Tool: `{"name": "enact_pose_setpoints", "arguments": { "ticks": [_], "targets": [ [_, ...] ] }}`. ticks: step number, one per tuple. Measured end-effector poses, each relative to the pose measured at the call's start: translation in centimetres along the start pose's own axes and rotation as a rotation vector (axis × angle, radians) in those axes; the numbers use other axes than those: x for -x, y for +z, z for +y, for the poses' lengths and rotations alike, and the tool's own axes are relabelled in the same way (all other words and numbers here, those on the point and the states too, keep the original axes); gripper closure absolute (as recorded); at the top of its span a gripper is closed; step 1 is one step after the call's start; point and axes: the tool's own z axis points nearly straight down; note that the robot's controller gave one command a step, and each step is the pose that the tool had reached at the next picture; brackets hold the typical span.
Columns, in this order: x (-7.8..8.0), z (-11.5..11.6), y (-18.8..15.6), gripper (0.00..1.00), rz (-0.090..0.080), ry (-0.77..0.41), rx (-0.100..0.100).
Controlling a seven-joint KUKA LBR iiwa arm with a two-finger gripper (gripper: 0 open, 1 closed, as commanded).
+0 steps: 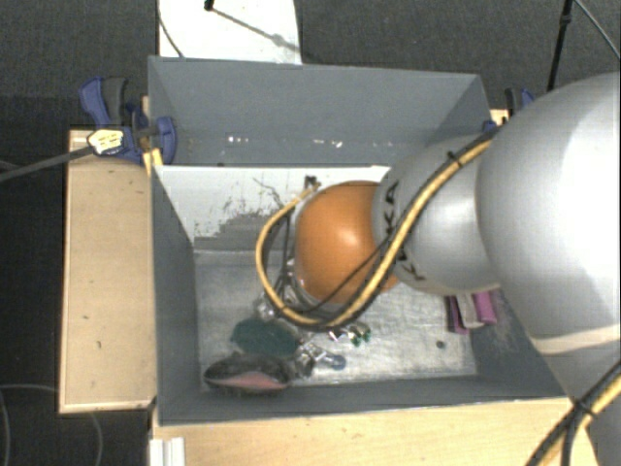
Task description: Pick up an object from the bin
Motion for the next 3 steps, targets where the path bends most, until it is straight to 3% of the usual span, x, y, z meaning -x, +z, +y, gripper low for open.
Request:
{"name": "enact_pose_setpoints", "arguments": {
  "ticks": [1,2,3],
  "targets": [
    [0.0,-0.1,-0.1,1.0,-0.001,0.001,-0.001],
    [3.3,9.1,-12.8,1.0,-0.005,-0.016,0.004],
    [4.0,7.2,-30.3,1.0,-0.007,-0.121,-0.001]
  ]
}}
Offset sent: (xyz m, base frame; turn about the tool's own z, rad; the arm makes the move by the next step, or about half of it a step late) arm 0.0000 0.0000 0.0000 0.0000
